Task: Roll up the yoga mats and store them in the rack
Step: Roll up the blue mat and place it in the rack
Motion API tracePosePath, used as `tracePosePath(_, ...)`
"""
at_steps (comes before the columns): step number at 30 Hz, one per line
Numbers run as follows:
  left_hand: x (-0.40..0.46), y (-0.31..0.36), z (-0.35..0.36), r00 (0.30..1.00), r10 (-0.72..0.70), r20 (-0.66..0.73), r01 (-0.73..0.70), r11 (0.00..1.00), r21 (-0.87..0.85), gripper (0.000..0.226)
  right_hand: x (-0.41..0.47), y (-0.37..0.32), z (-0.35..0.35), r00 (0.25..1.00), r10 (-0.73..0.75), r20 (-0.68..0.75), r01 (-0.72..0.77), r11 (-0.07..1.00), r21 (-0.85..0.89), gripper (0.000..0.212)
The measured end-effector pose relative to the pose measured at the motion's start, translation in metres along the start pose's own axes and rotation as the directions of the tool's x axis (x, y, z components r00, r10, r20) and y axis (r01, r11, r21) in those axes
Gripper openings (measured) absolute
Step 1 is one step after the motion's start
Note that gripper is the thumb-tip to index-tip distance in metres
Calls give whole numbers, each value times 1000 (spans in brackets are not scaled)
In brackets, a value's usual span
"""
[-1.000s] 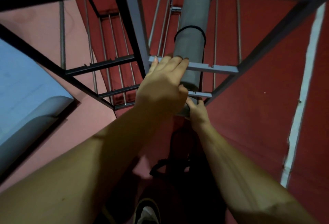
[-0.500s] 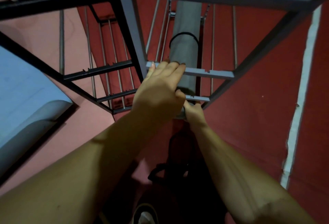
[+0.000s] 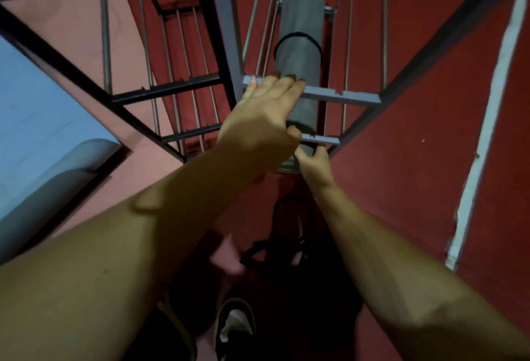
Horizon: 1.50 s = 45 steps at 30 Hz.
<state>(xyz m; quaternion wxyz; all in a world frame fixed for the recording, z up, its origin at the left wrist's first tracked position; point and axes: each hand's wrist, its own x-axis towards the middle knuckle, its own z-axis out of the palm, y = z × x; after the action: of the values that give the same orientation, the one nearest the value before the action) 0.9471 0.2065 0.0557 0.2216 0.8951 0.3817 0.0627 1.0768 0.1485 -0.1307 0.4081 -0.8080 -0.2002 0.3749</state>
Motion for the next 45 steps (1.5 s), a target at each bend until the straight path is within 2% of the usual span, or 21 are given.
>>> tracePosePath(3,-17,-3,-8,999,28,-40,-32,994,-107,66,-31,12,-26,1000,28,-13,-28,999,47,58)
tracePosePath(5,-41,-8,-17,996,68,-62,-77,985,-154,61,-65,11,-37,995,82,-61,-81,997,11,49)
tracePosePath(6,-55,-14,-21,997,70,-37,-75,983,-167,57,-81,8,-40,995,97,-15,-97,995,-26,40)
tracePosePath(8,-88,-25,-31,999,1,32,7,971,-240,45,-114,-10,-40,963,105,250,-68,986,-153,21)
tracePosePath(10,-132,-36,-52,967,-225,116,249,930,-271,30,-146,-40,-28,848,181,498,-74,971,-227,18)
tracePosePath(12,-181,-51,-73,874,-415,254,462,870,-169,28,-178,-77,-14,747,125,653,94,953,-289,18)
tracePosePath(14,-220,-65,-91,787,-489,377,543,839,-46,31,-203,-116,-3,674,13,738,268,927,-261,11)
tracePosePath(15,-245,-70,-106,745,-537,396,579,815,15,33,-219,-137,5,626,-57,777,377,895,-238,13)
tracePosePath(17,-299,-79,-134,676,-626,389,658,750,64,36,-260,-178,15,541,-136,830,547,806,-224,13)
tracePosePath(19,-345,-83,-153,637,-676,371,713,700,51,35,-291,-207,23,474,-135,870,649,722,-242,15)
tracePosePath(23,-437,-91,-179,588,-746,312,788,616,-12,31,-352,-242,50,352,-47,935,808,519,-278,19)
tracePosePath(25,-474,-100,-187,571,-769,287,808,588,-30,32,-377,-250,69,300,11,954,894,346,-285,20)
tracePosePath(28,-517,-124,-189,535,-810,241,841,538,-55,32,-398,-250,104,309,81,948,951,-40,-306,23)
tracePosePath(29,-527,-136,-187,525,-820,230,848,526,-62,32,-399,-247,117,335,102,937,938,-128,-321,24)
tracePosePath(31,-545,-164,-178,496,-840,219,866,495,-64,33,-398,-237,148,366,155,918,920,-206,-332,26)
tracePosePath(34,-563,-215,-155,461,-871,172,887,455,-70,33,-385,-219,203,390,204,898,912,-218,-347,25)
tracePosePath(38,-567,-298,-121,398,-911,109,915,386,-114,31,-349,-186,288,399,197,896,911,-197,-362,23)
tracePosePath(42,-559,-363,-94,347,-938,24,930,341,-138,23,-328,-165,345,396,72,915,911,-157,-382,28)
tracePosePath(45,-546,-407,-66,368,-930,-17,926,369,-76,34,-307,-150,391,361,-27,932,922,-141,-361,30)
